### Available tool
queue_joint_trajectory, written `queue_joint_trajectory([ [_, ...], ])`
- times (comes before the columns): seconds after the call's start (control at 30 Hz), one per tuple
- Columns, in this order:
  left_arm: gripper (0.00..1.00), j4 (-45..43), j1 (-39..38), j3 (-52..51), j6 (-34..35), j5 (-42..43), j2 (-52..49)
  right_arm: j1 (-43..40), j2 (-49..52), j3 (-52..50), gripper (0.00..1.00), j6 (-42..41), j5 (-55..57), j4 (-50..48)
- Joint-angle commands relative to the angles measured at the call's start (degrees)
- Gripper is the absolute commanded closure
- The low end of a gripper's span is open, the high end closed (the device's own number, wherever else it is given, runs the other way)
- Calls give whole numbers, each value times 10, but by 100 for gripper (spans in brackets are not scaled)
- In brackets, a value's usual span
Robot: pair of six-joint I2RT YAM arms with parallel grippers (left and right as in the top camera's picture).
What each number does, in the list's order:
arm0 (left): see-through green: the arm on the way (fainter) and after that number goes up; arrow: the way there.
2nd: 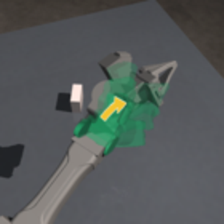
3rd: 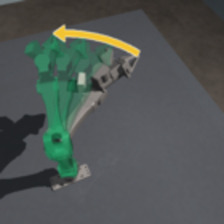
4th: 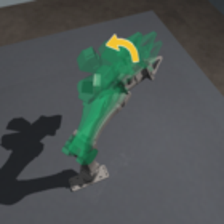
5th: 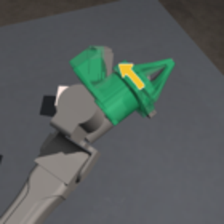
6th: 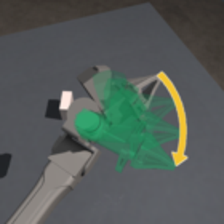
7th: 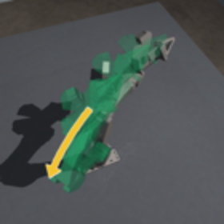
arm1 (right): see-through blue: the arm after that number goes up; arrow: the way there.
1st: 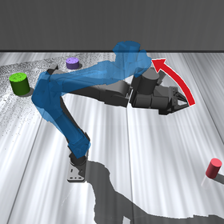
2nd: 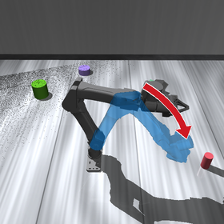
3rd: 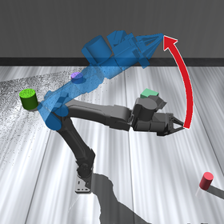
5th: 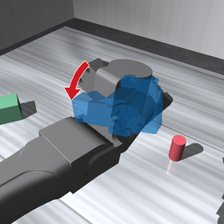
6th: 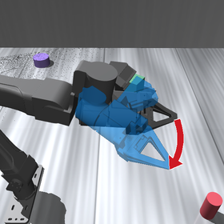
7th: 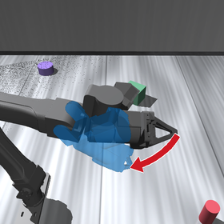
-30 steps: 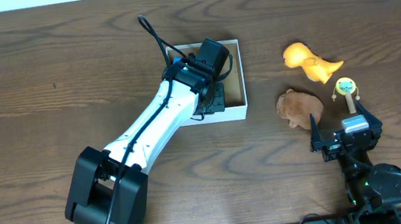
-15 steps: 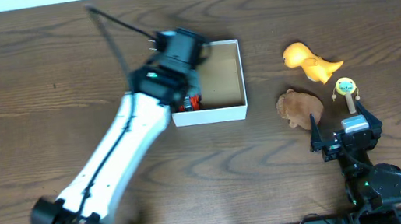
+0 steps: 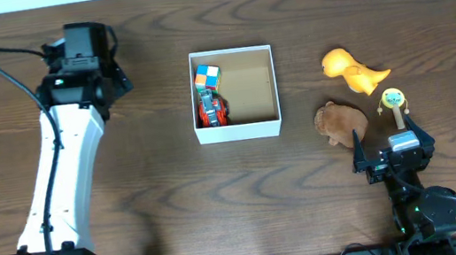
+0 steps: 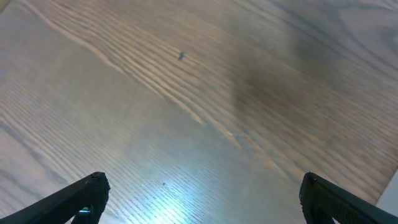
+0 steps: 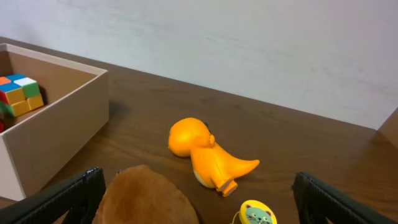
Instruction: Pack container
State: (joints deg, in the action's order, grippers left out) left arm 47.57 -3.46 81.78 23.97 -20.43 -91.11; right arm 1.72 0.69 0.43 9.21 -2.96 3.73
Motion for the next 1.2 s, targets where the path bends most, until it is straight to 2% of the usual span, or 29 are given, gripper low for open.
queue_joint_trajectory([
  [0.0,2,2,3,10,-3,16,10,-7,-3,-1,1,-10,2,2],
  [0.37,2,2,3,10,-3,16,10,-7,-3,-1,1,-10,2,2],
  [0.5,2,2,3,10,-3,16,10,-7,-3,-1,1,16,55,-2],
  [0.6,2,2,3,10,-3,16,10,-7,-3,-1,1,16,58,-46],
  [0.77,2,2,3,10,-3,16,10,-7,26,25,1,-11,167,-78],
  [0.93,2,2,3,10,-3,16,10,-15,171,121,1,10,210,-76],
  [1.03,2,2,3,10,-3,16,10,-32,313,213,1,29,205,-72],
  [1.17,2,2,3,10,-3,16,10,-53,506,374,1,36,147,9],
])
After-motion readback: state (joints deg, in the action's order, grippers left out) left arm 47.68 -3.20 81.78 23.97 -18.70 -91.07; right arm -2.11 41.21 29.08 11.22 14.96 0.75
